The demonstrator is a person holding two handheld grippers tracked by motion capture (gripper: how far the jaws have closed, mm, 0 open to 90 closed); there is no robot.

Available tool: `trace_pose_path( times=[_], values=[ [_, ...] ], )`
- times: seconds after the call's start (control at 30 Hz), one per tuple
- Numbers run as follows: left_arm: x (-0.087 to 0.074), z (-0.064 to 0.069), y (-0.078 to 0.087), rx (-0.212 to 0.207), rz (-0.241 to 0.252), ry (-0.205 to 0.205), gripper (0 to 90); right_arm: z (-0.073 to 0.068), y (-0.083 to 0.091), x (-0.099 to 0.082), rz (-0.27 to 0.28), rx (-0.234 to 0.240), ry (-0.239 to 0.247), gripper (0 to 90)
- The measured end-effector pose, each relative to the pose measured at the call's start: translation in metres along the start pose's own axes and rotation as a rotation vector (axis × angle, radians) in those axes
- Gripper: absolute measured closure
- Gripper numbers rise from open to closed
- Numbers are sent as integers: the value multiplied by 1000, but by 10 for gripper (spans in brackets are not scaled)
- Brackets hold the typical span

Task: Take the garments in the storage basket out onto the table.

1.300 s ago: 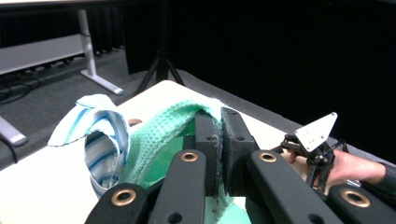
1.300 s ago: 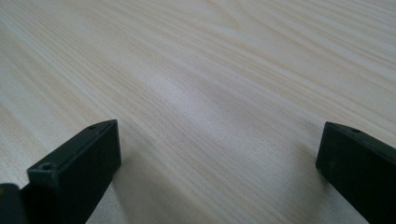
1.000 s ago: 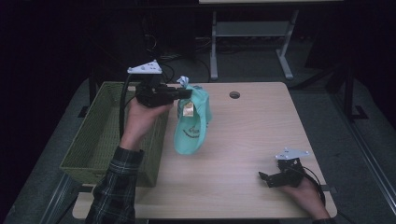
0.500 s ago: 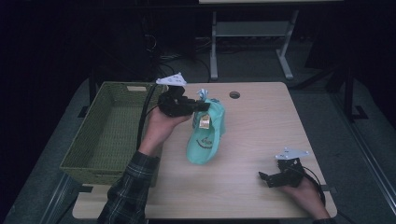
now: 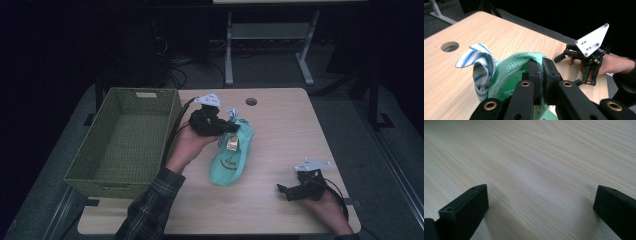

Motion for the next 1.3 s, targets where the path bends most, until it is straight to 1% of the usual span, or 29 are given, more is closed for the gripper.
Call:
trace_pose_path(
  times=[0.03, 0.07, 0.1, 0.13, 0.17, 0.2, 0.33, 0.4, 0.43, 0.47, 0.53, 0.57, 0.6, 0.63, 0.67, 0.7, 0.73, 0.77, 0.8, 0.83, 0.87, 0.93, 0.97, 1.0, 1.03, 1.13, 1.3],
  values=[
    [-2, 1, -4, -4, -10, -3, 864, 0, 0, 0, -1, -1, 1, 0],
    [-2, 1, -4, -4, -10, -3, 864, 0, 0, 0, -1, -1, 1, 0],
    [-8, 2, -11, -1, -31, -9, 864, 0, 0, 0, 0, -1, 1, 0],
    [-8, 2, -11, -1, -31, -9, 864, 0, 0, 0, 0, -1, 1, 0],
    [-15, 3, -19, -7, -47, -4, 864, 0, 0, 0, -1, -1, 1, 0],
    [-15, 3, -19, -7, -47, -4, 864, 0, 0, 0, -1, -1, 1, 0],
    [-30, 5, -33, -9, -84, 6, 864, 0, 0, 0, -1, -1, 0, 0],
    [-38, 5, -38, -9, -107, 4, 863, 0, 0, 0, -1, -1, 1, 0],
    [-45, 5, -43, -11, -125, 3, 863, 0, 0, 0, -1, -1, 1, 0],
    [-45, 5, -43, -11, -125, 3, 863, 0, 0, 0, -1, -1, 1, 0],
    [-53, 5, -48, -4, -151, -3, 863, 0, 0, 0, -1, -1, 0, 0],
    [-60, 5, -52, 2, -168, -9, 863, 0, 0, 0, -2, -3, 0, 0],
    [-60, 5, -52, 2, -168, -9, 863, 0, 0, 0, -2, -3, 0, 0],
    [-63, 6, -55, 3, -179, -6, 862, 0, 0, 0, -2, -5, -1, 0],
    [-71, 6, -60, 5, -205, -11, 862, 0, 0, 0, -2, -5, -1, 0],
    [-75, 6, -63, 3, -214, -11, 862, 0, 0, 0, -2, -5, -1, 0],
    [-75, 6, -63, 3, -214, -11, 862, 0, 0, 0, -2, -5, -1, 0],
    [-82, 6, -69, 6, -232, -8, 861, 0, 0, 0, -2, -5, -1, 0],
    [-82, 6, -69, 6, -232, -8, 861, 0, 0, 0, -2, -5, -1, 0],
    [-88, 5, -73, -5, -248, -4, 861, 0, 0, 0, -2, -5, 0, 0],
    [-90, 5, -76, -3, -251, 3, 859, 0, 0, 0, -2, -5, 0, 0],
    [-93, 5, -78, -5, -256, 2, 859, 0, 0, 0, -2, -5, 0, 0],
    [-97, 5, -82, -8, -270, 5, 858, 0, 0, 0, -2, -5, -1, 0],
    [-97, 5, -82, -8, -270, 5, 857, 0, 0, 0, -2, -5, -1, 0],
    [-101, 5, -85, -12, -277, 9, 855, 0, 0, 0, -3, -5, -1, 0],
    [-101, 5, -85, -15, -275, 13, 831, 0, 0, 0, -2, -5, -1, 0],
    [-93, 6, -77, -4, -250, 14, 670, 0, 0, 0, -3, -6, -2, 0]
  ],
)
Point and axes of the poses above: each handheld gripper's, and its own axes: y roughly backward along the jaws, x roughly out of its top, z roughly to its right, the point moved 7 cm from there along -y, roughly forward along the jaws, and after that the axes turned 4 degrees about -y, right-handed, at the moved point
